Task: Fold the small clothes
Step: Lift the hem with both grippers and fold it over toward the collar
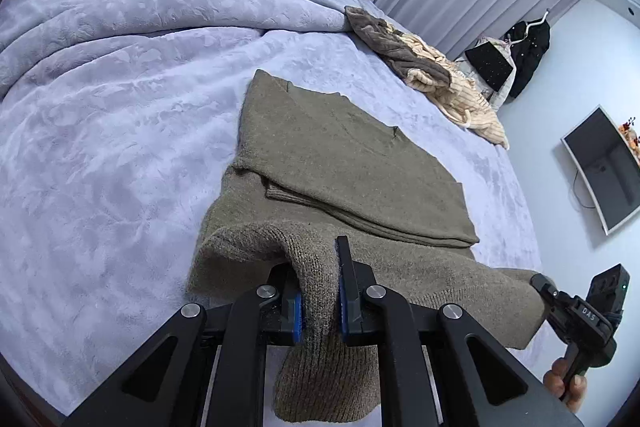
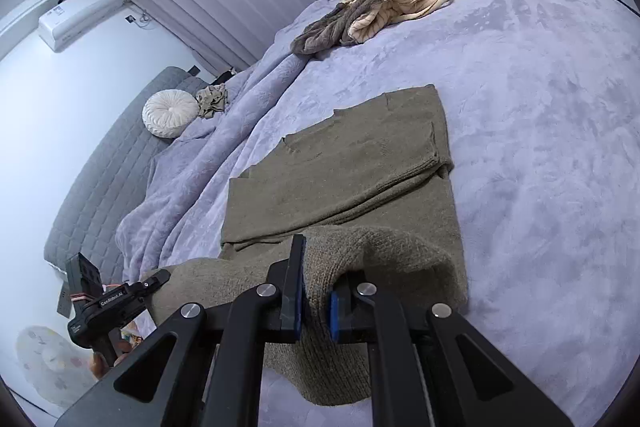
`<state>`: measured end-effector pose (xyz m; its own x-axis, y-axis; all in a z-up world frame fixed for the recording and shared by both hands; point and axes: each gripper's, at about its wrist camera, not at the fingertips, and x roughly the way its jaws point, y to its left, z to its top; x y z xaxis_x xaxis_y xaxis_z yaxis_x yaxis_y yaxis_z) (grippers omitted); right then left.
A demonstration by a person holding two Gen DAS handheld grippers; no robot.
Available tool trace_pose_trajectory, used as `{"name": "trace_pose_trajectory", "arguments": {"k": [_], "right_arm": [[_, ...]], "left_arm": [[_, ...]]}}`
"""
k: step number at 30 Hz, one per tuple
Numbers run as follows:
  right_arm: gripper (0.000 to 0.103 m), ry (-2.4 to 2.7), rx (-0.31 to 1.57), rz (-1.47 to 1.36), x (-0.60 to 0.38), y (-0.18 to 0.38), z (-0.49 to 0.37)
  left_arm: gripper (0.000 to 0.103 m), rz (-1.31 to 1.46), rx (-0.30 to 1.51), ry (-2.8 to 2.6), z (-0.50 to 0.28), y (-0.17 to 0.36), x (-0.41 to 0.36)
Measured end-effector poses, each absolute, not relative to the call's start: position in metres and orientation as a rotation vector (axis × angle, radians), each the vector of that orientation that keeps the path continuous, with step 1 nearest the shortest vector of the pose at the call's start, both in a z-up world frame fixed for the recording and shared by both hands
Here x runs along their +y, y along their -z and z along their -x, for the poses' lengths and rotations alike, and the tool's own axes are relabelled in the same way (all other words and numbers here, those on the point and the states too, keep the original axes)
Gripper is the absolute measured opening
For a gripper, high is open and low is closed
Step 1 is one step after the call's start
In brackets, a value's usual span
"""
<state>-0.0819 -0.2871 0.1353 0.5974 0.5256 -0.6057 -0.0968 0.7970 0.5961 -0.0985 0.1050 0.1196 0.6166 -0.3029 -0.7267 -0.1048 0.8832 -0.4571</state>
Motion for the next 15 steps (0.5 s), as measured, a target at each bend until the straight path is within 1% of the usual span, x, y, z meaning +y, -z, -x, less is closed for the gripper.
{"name": "trace_pose_trajectory", "arguments": {"k": [8, 15], "right_arm": [[0.01, -0.33, 0.908, -0.478, -0.276, -0.132, 0.056], [0.01, -0.301, 0.924, -0.48, -0.277, -0.131, 0.038]], "left_arm": [[0.014, 0.395, 0.965, 0.035, 0.075, -0.114, 0.093], [0.014, 0.398, 0.968, 0.026, 0.059, -0.118, 0.091]]}}
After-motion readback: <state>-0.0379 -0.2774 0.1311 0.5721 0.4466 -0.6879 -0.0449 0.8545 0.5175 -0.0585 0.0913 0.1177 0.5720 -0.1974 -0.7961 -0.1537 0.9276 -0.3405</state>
